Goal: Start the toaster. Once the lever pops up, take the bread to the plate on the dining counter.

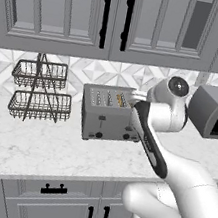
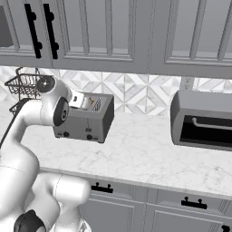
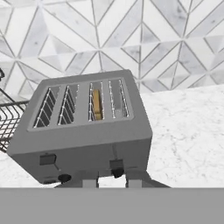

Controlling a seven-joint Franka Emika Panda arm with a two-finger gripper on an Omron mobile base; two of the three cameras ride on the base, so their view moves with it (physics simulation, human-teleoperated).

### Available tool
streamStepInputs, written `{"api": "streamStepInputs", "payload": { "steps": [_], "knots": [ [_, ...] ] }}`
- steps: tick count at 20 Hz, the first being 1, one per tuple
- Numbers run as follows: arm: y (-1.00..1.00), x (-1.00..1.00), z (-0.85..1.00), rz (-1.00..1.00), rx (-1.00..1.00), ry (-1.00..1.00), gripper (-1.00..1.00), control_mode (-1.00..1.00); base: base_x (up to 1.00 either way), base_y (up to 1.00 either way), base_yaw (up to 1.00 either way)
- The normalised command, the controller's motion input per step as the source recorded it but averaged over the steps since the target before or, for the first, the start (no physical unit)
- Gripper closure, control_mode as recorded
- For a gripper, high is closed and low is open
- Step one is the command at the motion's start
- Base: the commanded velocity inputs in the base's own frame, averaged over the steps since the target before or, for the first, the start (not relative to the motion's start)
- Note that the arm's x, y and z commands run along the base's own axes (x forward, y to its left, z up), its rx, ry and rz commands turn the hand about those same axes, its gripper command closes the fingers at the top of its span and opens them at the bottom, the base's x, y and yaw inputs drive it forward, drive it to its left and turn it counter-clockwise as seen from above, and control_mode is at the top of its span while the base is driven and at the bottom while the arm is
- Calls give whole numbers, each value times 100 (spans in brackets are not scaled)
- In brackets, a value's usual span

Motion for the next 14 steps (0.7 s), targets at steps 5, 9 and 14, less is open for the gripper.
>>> {"api": "streamStepInputs", "payload": {
  "steps": [5, 9, 14],
  "knots": [
    [0, 0, 55, 2, 0, 6, -100, -100, 0, 0, 0],
    [0, -1, 7, 2, 0, 1, -100, -100, 0, 0, 0],
    [10, -12, 0, 1, 0, -4, -100, -100, 0, 0, 0]
  ]
}}
